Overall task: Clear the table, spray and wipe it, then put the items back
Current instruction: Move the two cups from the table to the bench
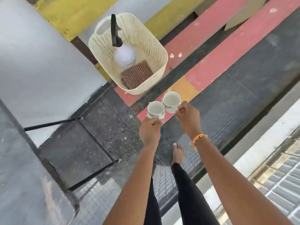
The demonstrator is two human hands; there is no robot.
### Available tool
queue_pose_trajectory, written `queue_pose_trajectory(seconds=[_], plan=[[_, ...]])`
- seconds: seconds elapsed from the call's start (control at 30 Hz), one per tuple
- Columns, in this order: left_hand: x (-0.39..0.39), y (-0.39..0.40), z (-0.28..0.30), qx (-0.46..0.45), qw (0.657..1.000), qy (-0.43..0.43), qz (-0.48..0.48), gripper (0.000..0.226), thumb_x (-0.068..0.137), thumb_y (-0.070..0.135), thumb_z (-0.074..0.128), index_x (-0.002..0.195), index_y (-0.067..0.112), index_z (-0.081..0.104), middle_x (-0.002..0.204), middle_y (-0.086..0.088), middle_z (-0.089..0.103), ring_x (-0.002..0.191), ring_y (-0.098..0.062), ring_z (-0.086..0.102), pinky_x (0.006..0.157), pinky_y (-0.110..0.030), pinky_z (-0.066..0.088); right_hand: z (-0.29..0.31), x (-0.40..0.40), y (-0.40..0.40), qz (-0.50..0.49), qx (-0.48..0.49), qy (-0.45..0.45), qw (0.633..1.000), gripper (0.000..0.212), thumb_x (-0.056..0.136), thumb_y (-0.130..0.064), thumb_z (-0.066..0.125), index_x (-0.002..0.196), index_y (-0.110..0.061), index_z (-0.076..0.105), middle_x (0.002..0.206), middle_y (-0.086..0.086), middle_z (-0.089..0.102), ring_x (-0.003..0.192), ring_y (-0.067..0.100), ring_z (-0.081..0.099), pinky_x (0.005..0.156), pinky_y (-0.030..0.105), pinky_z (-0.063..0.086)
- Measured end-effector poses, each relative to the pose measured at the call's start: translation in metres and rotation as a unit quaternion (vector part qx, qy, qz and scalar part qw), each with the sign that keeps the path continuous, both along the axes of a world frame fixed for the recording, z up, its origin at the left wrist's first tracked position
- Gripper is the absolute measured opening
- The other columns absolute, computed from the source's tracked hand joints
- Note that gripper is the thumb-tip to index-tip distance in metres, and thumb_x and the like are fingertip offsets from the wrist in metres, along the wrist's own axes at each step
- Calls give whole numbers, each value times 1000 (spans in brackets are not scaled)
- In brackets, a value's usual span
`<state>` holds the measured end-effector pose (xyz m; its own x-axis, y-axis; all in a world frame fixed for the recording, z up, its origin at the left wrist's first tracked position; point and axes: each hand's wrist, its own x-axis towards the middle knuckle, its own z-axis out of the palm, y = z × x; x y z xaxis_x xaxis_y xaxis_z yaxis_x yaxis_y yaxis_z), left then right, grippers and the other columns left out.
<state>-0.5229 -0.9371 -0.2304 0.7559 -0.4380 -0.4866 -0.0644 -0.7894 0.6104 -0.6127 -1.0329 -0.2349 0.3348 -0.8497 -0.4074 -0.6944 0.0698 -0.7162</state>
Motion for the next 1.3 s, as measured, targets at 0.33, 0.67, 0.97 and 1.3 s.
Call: queue_pose_trajectory(seconds=[0.33,0.67,0.97,1.3], plan=[[-3,-9,-39,-13,997,-56,42,11,78,20,71,76,9,72,77,8,52,64,-6,48,51,-7,30,-42,6,-18,53,-12,-56,997,11,87,-5,54,83,-15,52,78,1,61,74,16,59,62,18,45],[-27,-8,-50,-21,998,-25,61,13,80,13,69,81,0,68,90,-3,56,75,-14,57,60,-4,38,-55,0,-20,58,4,-33,998,13,86,-7,59,81,-17,52,80,-3,62,76,11,59,62,13,44],[-24,-4,-45,-21,997,17,66,13,84,14,64,93,4,68,98,-3,53,80,-11,56,66,-7,39,-35,-1,-17,-4,-6,4,1000,6,87,-15,57,91,-19,57,85,-7,61,77,12,57,64,23,44],[-7,39,6,-27,990,22,138,15,87,9,53,80,15,65,80,-3,63,66,-7,53,56,-19,39,12,33,30,73,56,-51,995,6,88,-16,55,86,-13,60,80,-2,62,71,5,55,56,2,37]])
